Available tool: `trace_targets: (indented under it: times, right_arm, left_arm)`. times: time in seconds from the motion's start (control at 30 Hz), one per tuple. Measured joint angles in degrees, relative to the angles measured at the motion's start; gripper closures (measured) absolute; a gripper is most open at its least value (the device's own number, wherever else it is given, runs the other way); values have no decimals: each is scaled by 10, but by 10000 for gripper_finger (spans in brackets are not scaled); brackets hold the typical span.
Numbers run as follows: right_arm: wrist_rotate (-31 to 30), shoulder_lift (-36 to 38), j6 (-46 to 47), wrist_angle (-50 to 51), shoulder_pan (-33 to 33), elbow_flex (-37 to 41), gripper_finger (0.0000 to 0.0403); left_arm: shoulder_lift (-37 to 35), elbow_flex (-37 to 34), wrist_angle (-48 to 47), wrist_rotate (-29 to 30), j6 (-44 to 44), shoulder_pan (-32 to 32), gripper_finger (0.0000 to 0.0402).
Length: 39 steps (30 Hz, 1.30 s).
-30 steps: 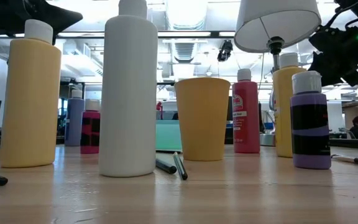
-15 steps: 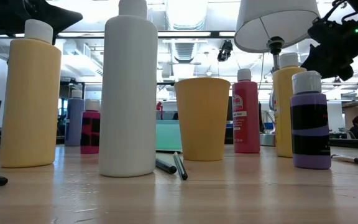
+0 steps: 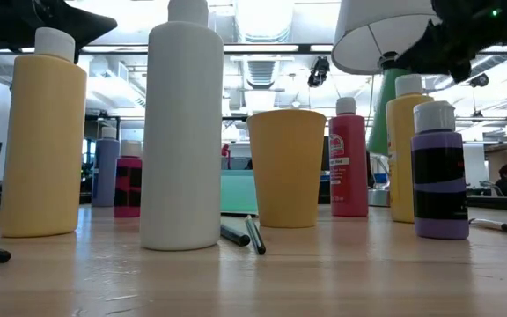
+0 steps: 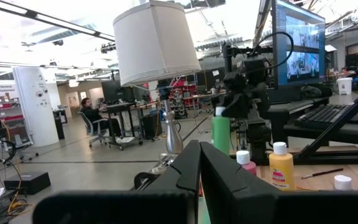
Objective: Pick & Place Paint Supplies
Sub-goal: Put the green paint bottle into the green bin
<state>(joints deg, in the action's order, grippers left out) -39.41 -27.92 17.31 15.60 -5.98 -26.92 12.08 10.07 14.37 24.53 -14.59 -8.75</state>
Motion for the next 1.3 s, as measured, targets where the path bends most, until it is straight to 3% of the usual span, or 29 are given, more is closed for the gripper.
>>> trace_targets:
  times: [0.3, 0.77, 1.1, 1.3]
  right_arm:
    - [2, -63, -115, -138, 0, 0, 291]
    - [-7, -300, -246, -500, 0, -1, 291]
    - [-16, -456, -227, -524, 62, -89, 290]
    - [20, -536, -178, -524, 125, -149, 291]
  left_arm:
    - [0, 0, 0, 0, 0, 0, 385]
    - [0, 0, 0, 0, 0, 0, 385]
    - [0, 0, 0, 0, 0, 0, 385]
    - [0, 0, 0, 0, 0, 0, 385]
